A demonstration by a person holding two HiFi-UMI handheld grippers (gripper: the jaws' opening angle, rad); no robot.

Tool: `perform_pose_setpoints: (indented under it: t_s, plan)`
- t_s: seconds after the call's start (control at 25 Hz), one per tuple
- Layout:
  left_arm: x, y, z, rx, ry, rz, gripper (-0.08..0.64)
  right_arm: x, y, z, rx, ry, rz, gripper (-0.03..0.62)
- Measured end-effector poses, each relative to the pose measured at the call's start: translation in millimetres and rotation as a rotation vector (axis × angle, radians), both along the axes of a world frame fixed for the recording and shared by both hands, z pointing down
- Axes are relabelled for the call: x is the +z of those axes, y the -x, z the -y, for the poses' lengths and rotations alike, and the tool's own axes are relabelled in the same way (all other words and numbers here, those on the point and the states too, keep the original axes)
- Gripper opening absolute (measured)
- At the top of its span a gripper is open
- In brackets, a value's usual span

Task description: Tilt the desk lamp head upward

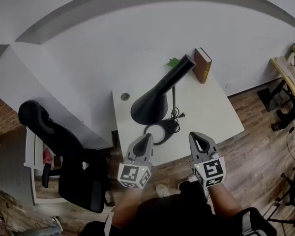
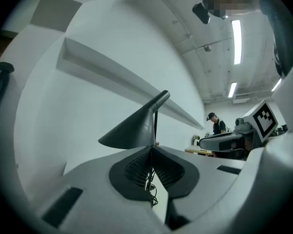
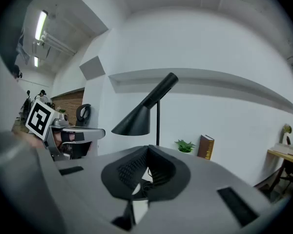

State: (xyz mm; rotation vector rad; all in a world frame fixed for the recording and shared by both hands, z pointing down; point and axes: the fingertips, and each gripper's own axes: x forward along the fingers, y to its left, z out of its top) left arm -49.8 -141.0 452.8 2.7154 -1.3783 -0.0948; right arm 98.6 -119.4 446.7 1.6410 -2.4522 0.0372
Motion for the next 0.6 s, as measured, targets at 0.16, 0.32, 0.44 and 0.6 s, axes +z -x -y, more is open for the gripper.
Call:
perform_pose_setpoints:
  t_s: [0.16, 0.32, 0.44, 0.6]
  plan:
    - [0.1, -2.2, -1.6, 0.0, 0.006, -0.007, 0.008, 0.1, -1.7, 1.6, 0.001, 0.005, -0.007, 0.0]
    - [-2.2, -1.5, -4.2, -0.001, 0.002, -0.012, 0.009, -2.4, -1.7, 2.5, 0.001, 0.001, -0.02, 0.0]
    - [-7.5, 3.7, -3.4, -0.027, -0.025, -0.018, 0.009, -4.3, -0.6, 5.0, -0.005, -0.004, -0.033, 0.0]
    - [-10.9, 5.1, -1.5, -0.041, -0.031, -0.037, 0.009, -10.8, -2.8, 7.8, -0.005, -0.025, -0.03, 0.0]
